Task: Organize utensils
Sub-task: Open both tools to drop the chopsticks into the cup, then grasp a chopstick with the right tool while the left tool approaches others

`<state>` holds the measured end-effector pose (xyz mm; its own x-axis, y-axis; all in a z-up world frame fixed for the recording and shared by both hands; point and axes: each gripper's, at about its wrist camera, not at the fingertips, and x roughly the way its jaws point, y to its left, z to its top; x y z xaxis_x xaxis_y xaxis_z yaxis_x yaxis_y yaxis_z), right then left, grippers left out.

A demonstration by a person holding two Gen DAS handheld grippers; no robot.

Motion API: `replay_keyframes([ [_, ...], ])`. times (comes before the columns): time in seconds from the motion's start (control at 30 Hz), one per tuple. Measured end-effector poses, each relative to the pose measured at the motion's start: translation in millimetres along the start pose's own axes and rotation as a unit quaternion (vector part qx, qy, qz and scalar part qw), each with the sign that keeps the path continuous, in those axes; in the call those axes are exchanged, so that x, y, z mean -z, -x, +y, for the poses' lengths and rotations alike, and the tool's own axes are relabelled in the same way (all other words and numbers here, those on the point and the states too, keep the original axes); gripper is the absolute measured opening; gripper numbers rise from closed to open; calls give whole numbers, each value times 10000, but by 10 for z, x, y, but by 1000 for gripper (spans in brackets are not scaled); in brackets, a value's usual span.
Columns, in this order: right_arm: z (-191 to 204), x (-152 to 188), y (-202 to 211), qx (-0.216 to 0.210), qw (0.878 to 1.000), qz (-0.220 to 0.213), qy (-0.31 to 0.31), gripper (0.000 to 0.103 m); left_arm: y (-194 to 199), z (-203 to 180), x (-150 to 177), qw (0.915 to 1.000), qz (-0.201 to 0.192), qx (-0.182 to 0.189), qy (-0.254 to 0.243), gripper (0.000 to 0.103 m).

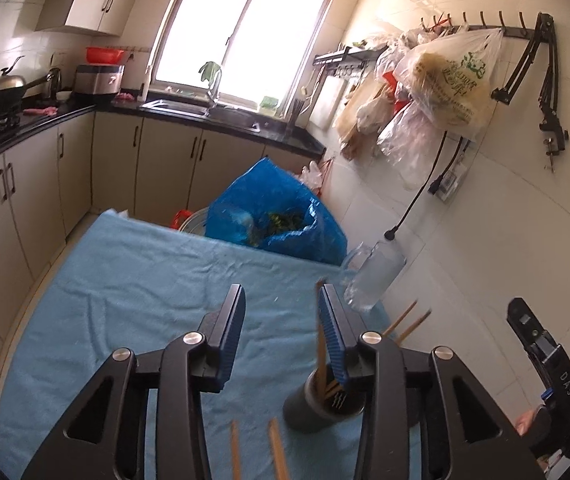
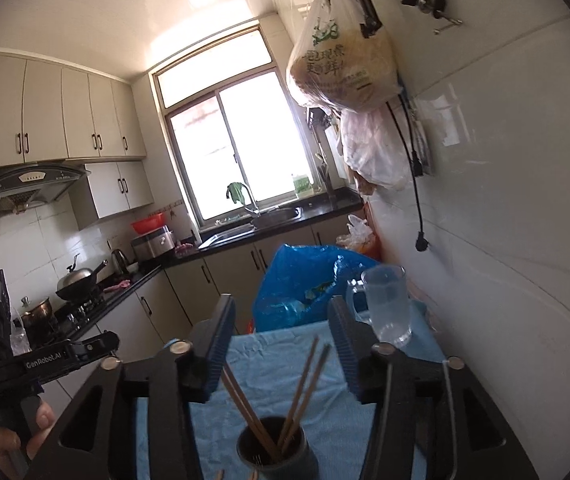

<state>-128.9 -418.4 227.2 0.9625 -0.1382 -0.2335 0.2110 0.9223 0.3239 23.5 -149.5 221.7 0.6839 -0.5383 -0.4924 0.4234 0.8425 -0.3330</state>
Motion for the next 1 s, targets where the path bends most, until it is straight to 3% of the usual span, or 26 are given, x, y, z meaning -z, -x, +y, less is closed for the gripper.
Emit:
replay_keyframes([
  [0.13, -53, 282, 89, 77, 9996, 274, -29, 66, 72, 198, 256, 9997, 186, -177, 55, 43],
  [0.27, -109, 741, 64, 129, 9966, 815, -40, 71, 56, 440, 628, 9976, 550, -409, 124, 43],
  [0.53, -228, 1488, -191, 255, 9840, 1745, -251, 71, -149, 1065, 1357, 9851, 1338, -877, 627, 43],
  [0.57, -237, 1547, -229, 225, 9818, 1859, -304, 70, -161, 1119, 1417, 9839, 1396, -886, 682, 43],
  [0.7, -178, 1692, -370, -20, 9718, 2322, -421, 50, -217, 1261, 1609, 9798, 1578, -934, 793, 43],
  [1.0, 384, 1743, -621, -513, 9536, 2967, 21, 46, -238, 1295, 1670, 9802, 1589, -963, 689, 43],
])
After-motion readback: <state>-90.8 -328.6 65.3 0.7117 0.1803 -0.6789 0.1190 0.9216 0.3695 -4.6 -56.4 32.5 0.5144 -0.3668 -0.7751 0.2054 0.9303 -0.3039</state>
